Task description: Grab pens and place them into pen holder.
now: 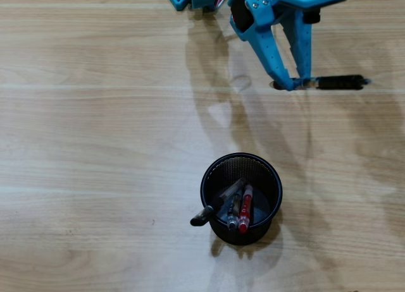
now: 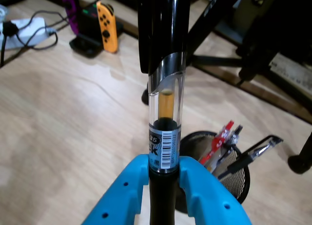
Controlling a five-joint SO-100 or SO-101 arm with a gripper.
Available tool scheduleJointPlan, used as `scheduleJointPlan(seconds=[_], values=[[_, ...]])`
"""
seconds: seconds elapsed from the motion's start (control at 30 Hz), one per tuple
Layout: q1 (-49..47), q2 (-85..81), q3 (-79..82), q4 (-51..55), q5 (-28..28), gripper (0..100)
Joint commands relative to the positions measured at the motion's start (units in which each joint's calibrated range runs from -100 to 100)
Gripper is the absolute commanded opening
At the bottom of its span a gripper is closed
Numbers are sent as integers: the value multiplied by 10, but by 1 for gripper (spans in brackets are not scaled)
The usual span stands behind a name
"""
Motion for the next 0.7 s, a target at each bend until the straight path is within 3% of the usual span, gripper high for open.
scheduleJointPlan(seconds=[0.0,0.17,0.43,0.67], values=[[8,-41,1,-78,1,2],[13,-21,1,-155,-1,2],[33,-8,48,-255,-84,2],[65,22,42,-270,-125,2]])
